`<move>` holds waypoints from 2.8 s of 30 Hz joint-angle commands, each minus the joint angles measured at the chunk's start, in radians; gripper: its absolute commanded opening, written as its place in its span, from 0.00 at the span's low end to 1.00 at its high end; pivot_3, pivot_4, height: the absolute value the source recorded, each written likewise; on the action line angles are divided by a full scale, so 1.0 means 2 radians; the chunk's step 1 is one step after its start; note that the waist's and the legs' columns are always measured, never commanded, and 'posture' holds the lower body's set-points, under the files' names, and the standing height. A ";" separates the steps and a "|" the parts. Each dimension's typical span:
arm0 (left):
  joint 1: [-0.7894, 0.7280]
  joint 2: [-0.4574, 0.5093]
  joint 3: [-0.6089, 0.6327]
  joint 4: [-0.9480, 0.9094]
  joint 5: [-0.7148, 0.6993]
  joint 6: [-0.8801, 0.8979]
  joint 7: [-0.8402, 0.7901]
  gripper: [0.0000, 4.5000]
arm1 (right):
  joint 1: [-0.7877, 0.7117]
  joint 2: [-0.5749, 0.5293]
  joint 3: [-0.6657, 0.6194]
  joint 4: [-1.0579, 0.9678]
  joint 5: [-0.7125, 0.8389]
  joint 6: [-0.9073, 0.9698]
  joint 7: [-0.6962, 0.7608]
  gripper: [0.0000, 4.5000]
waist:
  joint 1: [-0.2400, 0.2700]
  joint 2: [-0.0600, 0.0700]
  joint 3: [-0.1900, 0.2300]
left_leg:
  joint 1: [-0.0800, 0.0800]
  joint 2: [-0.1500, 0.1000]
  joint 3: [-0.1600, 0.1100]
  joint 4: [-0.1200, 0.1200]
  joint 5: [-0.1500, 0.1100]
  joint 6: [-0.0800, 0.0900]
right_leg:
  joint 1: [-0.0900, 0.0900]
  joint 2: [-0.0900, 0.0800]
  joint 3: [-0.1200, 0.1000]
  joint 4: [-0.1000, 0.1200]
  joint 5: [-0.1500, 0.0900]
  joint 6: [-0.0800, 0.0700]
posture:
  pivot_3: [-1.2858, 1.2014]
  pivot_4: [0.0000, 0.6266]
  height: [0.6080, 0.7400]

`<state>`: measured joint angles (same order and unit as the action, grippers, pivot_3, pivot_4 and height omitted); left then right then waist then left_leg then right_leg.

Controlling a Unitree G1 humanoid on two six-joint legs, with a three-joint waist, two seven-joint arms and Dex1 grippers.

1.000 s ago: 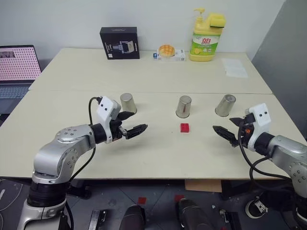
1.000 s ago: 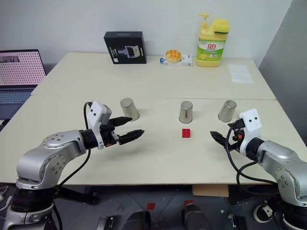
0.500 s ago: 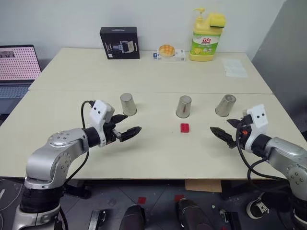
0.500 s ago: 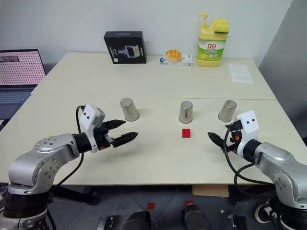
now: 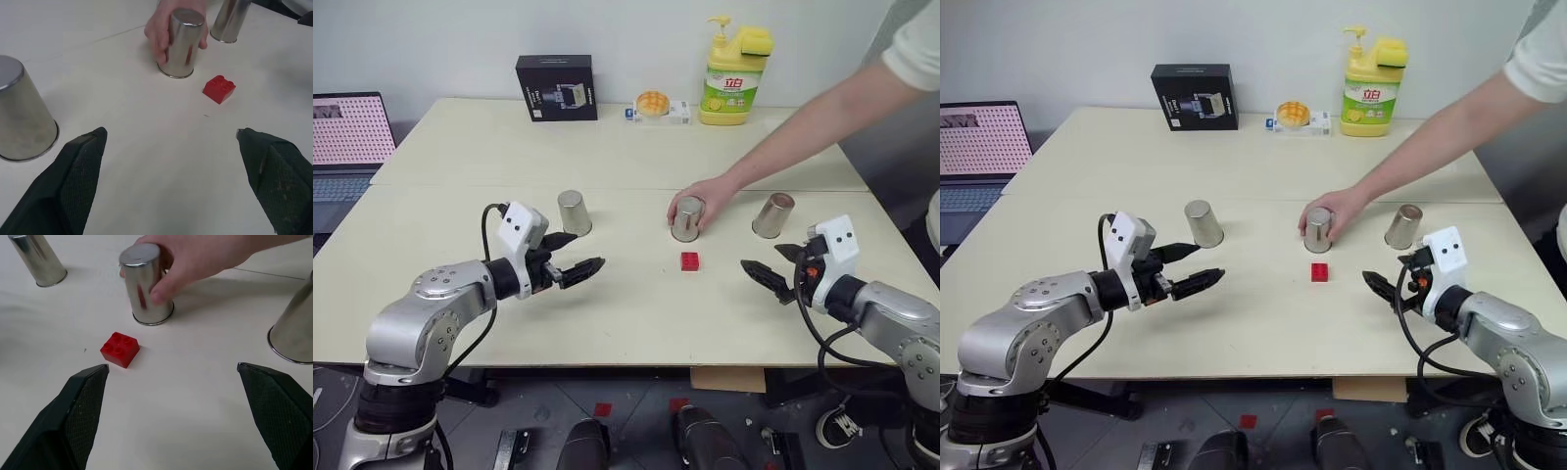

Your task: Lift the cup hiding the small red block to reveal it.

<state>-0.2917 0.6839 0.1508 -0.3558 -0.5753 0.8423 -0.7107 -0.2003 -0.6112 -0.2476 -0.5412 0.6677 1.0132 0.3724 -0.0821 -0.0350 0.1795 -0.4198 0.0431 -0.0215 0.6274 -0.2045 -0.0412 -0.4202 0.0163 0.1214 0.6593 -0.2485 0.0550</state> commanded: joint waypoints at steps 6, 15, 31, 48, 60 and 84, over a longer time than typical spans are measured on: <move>-0.010 0.019 0.013 -0.020 -0.013 -0.002 -0.002 1.00 | -0.011 0.002 0.002 -0.004 -0.002 -0.019 0.004 0.99 | 0.000 0.000 0.000 | 0.000 0.000 0.000 0.000 0.000 0.000 | 0.000 0.000 0.000 0.000 0.000 0.000 | 0.52 0.24 1.00; 0.013 0.015 0.020 -0.037 -0.015 -0.006 0.007 1.00 | -0.022 -0.003 0.013 0.007 -0.006 -0.025 0.015 0.99 | 0.000 0.000 0.000 | 0.000 0.000 0.000 0.000 0.000 0.000 | 0.000 0.000 0.000 0.000 0.000 0.000 | 0.52 0.24 1.00; -0.002 0.024 0.019 -0.023 -0.010 -0.013 0.006 1.00 | -0.035 0.002 0.020 0.019 -0.016 -0.035 0.017 0.99 | 0.000 0.000 0.000 | 0.000 0.000 0.000 0.000 0.000 0.000 | 0.000 0.000 0.000 0.000 0.000 0.000 | 0.52 0.24 1.00; 0.026 0.039 0.049 -0.005 0.012 -0.029 0.020 1.00 | -0.031 -0.017 0.057 0.003 -0.005 -0.034 0.068 0.99 | 0.000 0.000 0.000 | 0.000 0.000 0.000 0.000 0.000 0.000 | 0.000 0.000 0.000 0.000 0.000 0.000 | 0.52 0.24 1.00; 0.000 -0.149 -0.023 0.089 0.153 -0.187 0.204 1.00 | -0.154 0.000 0.155 0.037 -0.015 -0.085 0.169 0.99 | 0.002 -0.001 0.000 | 0.001 0.000 0.000 0.001 0.000 0.000 | 0.001 0.000 0.000 0.001 0.001 0.001 | 0.52 0.24 1.00; -0.251 -0.226 -0.053 0.589 0.249 -0.477 0.208 1.00 | -0.123 0.029 0.138 -0.034 -0.012 -0.041 0.080 0.99 | 0.015 -0.001 0.000 | -0.001 -0.001 -0.001 0.001 0.000 0.000 | 0.000 0.000 -0.001 0.001 0.002 0.003 | 0.52 0.24 1.00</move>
<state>-0.7547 0.2326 0.0360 0.7751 -0.0914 -0.0445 -0.2949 -0.4489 -0.5583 0.0597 -0.5606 0.6260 0.9255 0.5532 -0.0531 -0.0371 0.1788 -0.4220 0.0413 -0.0230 0.6293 -0.2044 -0.0412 -0.4200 0.0163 0.1204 0.6604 -0.2441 0.0622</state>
